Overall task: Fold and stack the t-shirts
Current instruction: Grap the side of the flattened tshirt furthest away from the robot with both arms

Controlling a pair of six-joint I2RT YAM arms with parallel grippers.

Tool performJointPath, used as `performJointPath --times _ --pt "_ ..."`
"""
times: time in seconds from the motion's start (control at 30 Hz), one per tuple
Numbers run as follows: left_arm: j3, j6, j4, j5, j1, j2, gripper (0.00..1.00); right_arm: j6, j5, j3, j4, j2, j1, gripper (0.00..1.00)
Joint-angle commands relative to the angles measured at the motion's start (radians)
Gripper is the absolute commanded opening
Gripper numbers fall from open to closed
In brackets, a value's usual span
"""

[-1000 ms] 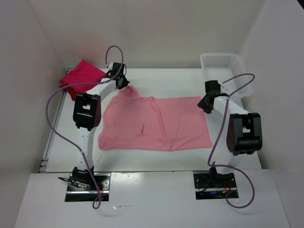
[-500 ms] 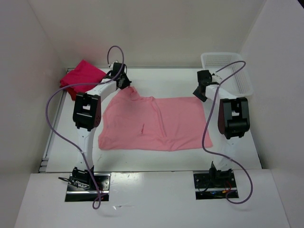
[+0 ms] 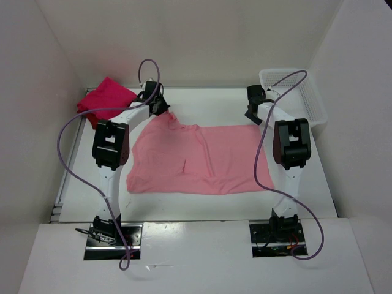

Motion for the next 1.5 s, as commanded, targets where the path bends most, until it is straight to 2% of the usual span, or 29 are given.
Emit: performJointPath --times 0.0,0.23,0.63,0.67,0.77,0.8,0.87,1.07,1.27,1.47 --pt "-0.031 -0.010 0.055 0.010 -0.004 -0.084 0.00 0.000 0.107 0.040 -0.075 0.020 0.022 0.45" --pt "-0.066 0.010 0.064 0.001 -0.004 -0.114 0.00 0.014 0.138 0.041 -0.132 0.034 0.031 0.42" --pt "-0.143 -0.017 0.122 0.029 -0.004 -0.166 0.00 0.013 0.115 0.176 -0.253 0.161 0.031 0.42" --pt "-0.143 -0.017 0.122 0.029 -0.004 -0.167 0.00 0.013 0.115 0.176 -0.262 0.162 0.031 0.34" --pt "-0.166 -0.017 0.133 0.029 -0.004 -0.176 0.00 0.013 0.103 0.187 -0.262 0.162 0.041 0.21" --pt "-0.166 -0.017 0.133 0.029 -0.004 -0.176 0.00 0.013 0.103 0.170 -0.245 0.152 0.041 0.13" --pt "-0.166 -0.017 0.133 0.029 -0.004 -0.176 0.00 0.013 0.093 0.149 -0.224 0.117 0.041 0.07" --pt "-0.175 0.004 0.124 0.029 -0.004 -0.220 0.00 -0.009 0.084 0.072 -0.167 -0.002 0.041 0.00" --pt "-0.268 0.013 0.104 0.020 0.005 -0.340 0.00 -0.036 0.057 -0.095 -0.100 -0.163 0.041 0.00" --pt "-0.468 -0.005 0.104 0.038 0.024 -0.510 0.00 -0.055 0.026 -0.248 -0.066 -0.302 0.041 0.00"
